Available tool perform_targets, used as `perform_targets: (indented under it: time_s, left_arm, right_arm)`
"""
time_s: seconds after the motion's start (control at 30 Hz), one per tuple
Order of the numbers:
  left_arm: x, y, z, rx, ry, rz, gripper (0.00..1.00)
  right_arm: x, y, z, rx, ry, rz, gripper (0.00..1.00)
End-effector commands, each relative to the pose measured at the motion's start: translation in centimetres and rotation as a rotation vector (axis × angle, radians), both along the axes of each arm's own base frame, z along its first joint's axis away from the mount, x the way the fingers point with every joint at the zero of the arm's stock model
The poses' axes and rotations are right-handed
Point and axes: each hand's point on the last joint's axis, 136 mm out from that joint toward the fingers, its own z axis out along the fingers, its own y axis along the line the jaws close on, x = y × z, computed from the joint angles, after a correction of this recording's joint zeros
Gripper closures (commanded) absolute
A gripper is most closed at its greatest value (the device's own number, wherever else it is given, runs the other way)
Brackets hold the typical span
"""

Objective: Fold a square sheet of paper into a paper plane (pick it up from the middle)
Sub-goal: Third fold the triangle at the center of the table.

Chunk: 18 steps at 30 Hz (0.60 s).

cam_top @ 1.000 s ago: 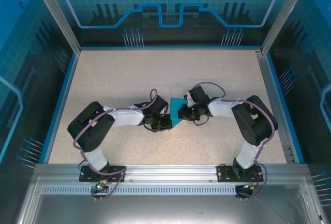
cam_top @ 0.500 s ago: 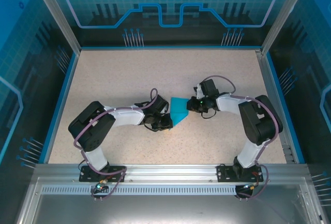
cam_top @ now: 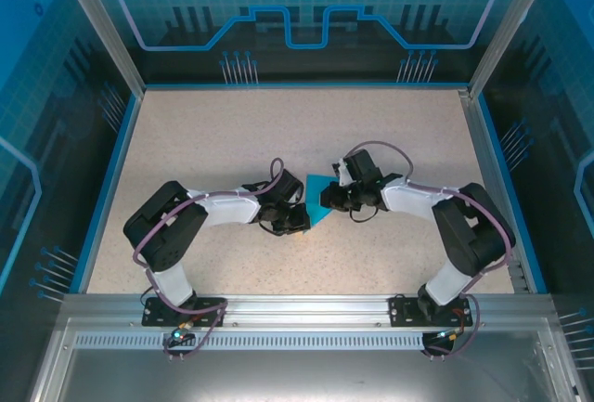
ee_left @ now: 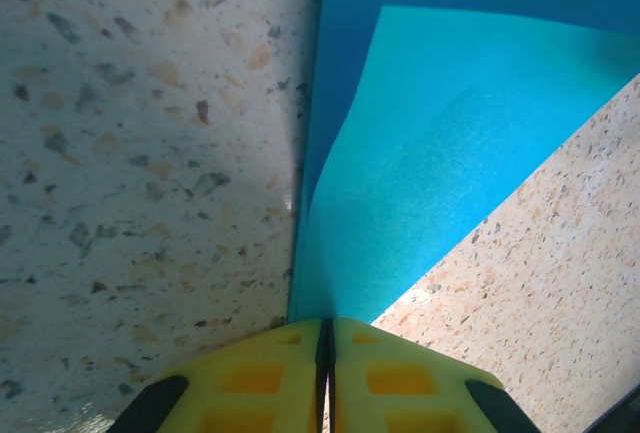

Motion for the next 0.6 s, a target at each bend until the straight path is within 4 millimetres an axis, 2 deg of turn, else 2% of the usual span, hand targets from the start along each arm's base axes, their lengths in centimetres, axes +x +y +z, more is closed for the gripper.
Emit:
perform_targets:
  time_s: [0.0, 0.17, 0.3, 0.37, 0.5, 0.57]
  left_arm:
    - [-1.8, 2.3, -2.8, 0.131, 0.084, 0.011, 0.89]
    - [-1.8, 2.3, -2.6, 0.129, 0.083, 0.009, 0.88]
    - [-1.3, 1.8, -1.4, 0.113, 0.057, -0.006, 0.88]
    - [-0.7, 1.3, 0.2, 0.083, 0.022, -0.024, 0.87]
    - [1.3, -0.1, 5.1, -0.010, -0.101, -0.051, 0.83]
    - [2.1, -0.3, 6.6, -0.032, -0.153, -0.054, 0.81]
  right_arm:
    - [-0.7, 0.7, -1.5, 0.042, 0.070, -0.014, 0.88]
    - [-1.0, 0.4, -3.0, 0.024, 0.091, -0.016, 0.88]
    - [-1.0, -0.4, -4.1, -0.019, 0.107, -0.034, 0.89]
    - [-1.1, -1.0, -4.7, -0.042, 0.121, -0.044, 0.89]
    - [-1.1, -1.9, -5.3, -0.086, 0.139, -0.067, 0.89]
    - [-1.1, -2.2, -5.3, -0.099, 0.147, -0.073, 0.89]
